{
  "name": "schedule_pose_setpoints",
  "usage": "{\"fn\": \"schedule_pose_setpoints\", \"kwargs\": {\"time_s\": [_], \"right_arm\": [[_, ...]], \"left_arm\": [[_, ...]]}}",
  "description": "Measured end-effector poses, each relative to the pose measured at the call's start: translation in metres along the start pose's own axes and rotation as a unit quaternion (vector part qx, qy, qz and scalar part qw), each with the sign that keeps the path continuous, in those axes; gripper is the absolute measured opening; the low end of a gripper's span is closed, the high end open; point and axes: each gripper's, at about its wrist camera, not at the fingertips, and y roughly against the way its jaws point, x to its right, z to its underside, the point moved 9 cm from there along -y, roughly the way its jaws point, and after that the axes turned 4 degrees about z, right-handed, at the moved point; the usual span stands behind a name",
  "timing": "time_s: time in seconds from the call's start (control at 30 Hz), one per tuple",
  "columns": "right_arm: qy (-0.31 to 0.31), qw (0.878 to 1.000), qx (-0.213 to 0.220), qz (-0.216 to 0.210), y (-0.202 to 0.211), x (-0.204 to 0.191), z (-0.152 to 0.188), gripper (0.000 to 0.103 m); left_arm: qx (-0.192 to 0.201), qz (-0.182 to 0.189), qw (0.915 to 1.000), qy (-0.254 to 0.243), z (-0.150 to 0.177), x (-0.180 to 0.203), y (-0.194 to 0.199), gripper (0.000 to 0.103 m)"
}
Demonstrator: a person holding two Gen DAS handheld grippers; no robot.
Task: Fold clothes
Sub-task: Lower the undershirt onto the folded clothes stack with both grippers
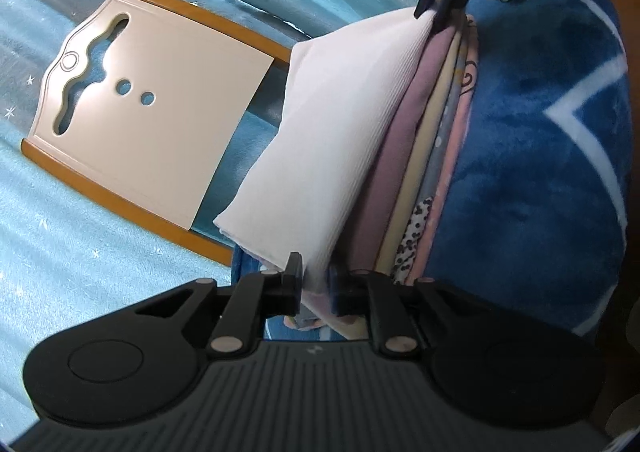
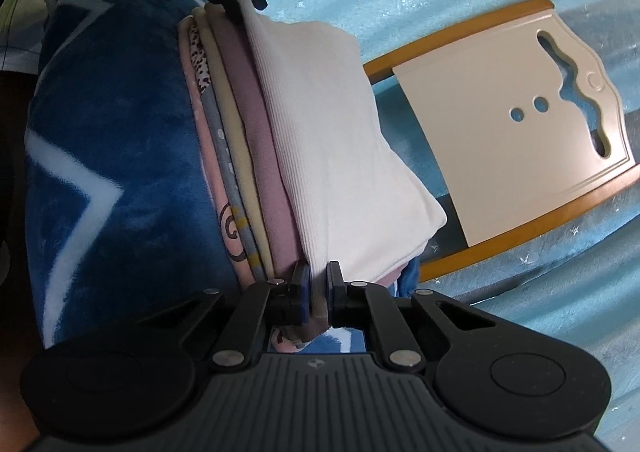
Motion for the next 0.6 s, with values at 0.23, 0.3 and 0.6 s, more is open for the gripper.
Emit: {"fn": "schedule_pose_setpoints", "kwargs": {"time_s": [0.23, 0.3, 0.6], "right_arm": [[-0.03, 1.0, 0.001, 0.002, 0.0, 0.011, -0.002, 0.005], [-0.046, 0.999, 0.005, 0.006, 0.005, 0.016, -0.002, 0.005], [-0.081, 0.997, -0.005, -0.014, 0.006, 0.016, 0.005, 0.012]], "left_arm": [[-0.003, 0.0, 0.9998, -0.021, 0.001, 0.0, -0.004, 0.006], [-0.004, -0.003, 0.9995, -0.031, 0.001, 0.002, -0.005, 0.006], [-0.021, 0.001, 0.9992, -0.034, 0.017, -0.003, -0.004, 0.007]]}}
